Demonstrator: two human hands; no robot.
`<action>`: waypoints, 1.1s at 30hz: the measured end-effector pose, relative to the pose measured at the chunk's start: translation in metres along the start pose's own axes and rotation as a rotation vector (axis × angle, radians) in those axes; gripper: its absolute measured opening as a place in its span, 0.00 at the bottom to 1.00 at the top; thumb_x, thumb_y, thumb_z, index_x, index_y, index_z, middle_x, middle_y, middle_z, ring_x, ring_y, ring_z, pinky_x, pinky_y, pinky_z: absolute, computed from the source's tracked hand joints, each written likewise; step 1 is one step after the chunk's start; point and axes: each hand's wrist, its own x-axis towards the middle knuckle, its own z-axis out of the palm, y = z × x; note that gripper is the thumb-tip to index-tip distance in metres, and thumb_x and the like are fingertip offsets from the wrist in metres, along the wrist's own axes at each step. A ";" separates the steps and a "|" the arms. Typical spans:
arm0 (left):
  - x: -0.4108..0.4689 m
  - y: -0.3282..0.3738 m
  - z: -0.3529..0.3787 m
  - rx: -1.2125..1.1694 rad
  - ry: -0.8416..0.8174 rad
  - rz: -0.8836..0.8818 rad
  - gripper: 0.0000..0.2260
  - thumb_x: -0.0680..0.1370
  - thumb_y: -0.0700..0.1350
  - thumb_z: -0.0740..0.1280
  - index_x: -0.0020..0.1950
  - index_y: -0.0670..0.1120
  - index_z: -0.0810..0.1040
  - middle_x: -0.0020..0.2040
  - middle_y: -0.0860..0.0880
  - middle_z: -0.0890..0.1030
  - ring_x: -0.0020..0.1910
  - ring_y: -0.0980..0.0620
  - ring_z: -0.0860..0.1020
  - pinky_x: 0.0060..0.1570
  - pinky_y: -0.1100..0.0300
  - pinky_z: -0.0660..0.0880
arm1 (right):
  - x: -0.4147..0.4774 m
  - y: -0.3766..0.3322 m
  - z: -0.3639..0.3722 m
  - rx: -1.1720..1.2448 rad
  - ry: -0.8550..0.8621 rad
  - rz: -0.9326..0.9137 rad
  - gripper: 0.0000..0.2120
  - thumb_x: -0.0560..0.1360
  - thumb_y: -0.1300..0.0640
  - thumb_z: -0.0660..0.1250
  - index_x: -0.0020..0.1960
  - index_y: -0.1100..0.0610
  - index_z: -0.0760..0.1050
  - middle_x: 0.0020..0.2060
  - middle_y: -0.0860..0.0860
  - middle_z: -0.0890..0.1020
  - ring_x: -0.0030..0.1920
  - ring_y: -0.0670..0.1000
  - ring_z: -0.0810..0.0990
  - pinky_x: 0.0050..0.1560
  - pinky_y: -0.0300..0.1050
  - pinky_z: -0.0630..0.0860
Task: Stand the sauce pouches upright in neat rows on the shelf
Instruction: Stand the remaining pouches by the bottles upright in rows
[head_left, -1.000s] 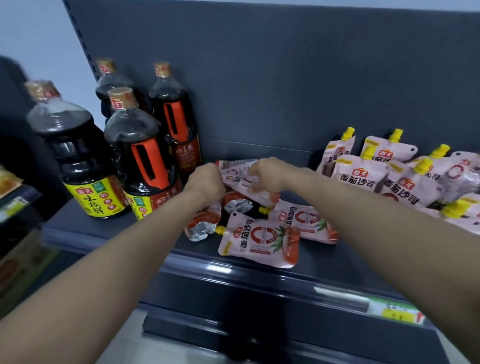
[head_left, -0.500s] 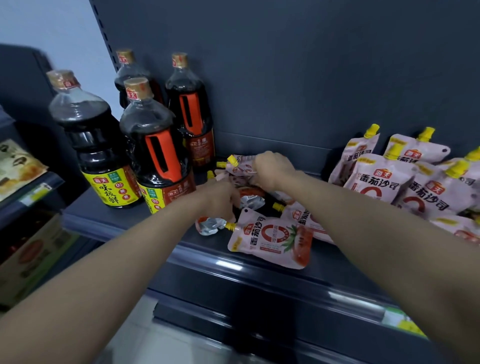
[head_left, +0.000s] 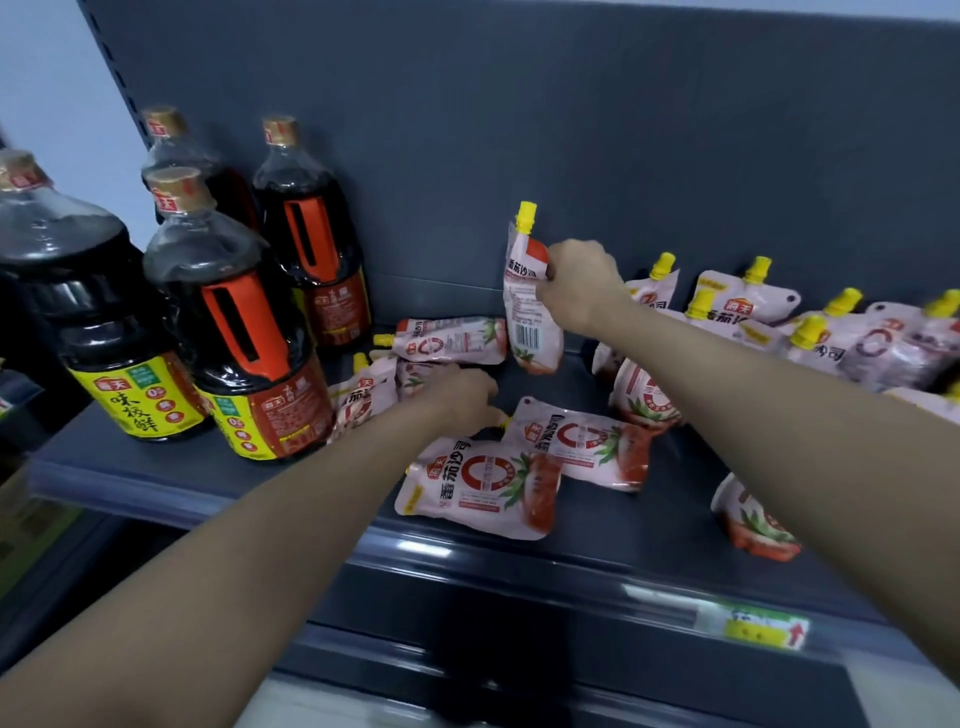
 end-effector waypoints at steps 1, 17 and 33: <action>0.005 0.004 0.002 0.066 -0.034 -0.007 0.15 0.78 0.51 0.62 0.58 0.43 0.76 0.58 0.44 0.77 0.60 0.42 0.73 0.60 0.49 0.70 | 0.000 0.004 -0.002 -0.002 0.009 0.015 0.12 0.73 0.64 0.60 0.32 0.58 0.64 0.39 0.57 0.74 0.41 0.60 0.72 0.40 0.45 0.69; 0.023 0.019 0.015 0.179 -0.007 -0.110 0.18 0.72 0.59 0.68 0.53 0.48 0.79 0.58 0.47 0.78 0.66 0.42 0.62 0.67 0.46 0.57 | -0.013 0.025 0.007 0.079 -0.049 0.208 0.17 0.77 0.61 0.60 0.31 0.58 0.60 0.36 0.57 0.71 0.40 0.59 0.72 0.38 0.45 0.67; 0.002 0.033 -0.033 -0.413 0.356 0.114 0.07 0.70 0.37 0.71 0.47 0.43 0.80 0.40 0.50 0.77 0.38 0.52 0.75 0.33 0.62 0.72 | -0.002 0.029 0.004 0.088 -0.079 0.239 0.20 0.78 0.61 0.59 0.28 0.58 0.58 0.26 0.53 0.64 0.33 0.56 0.68 0.25 0.41 0.57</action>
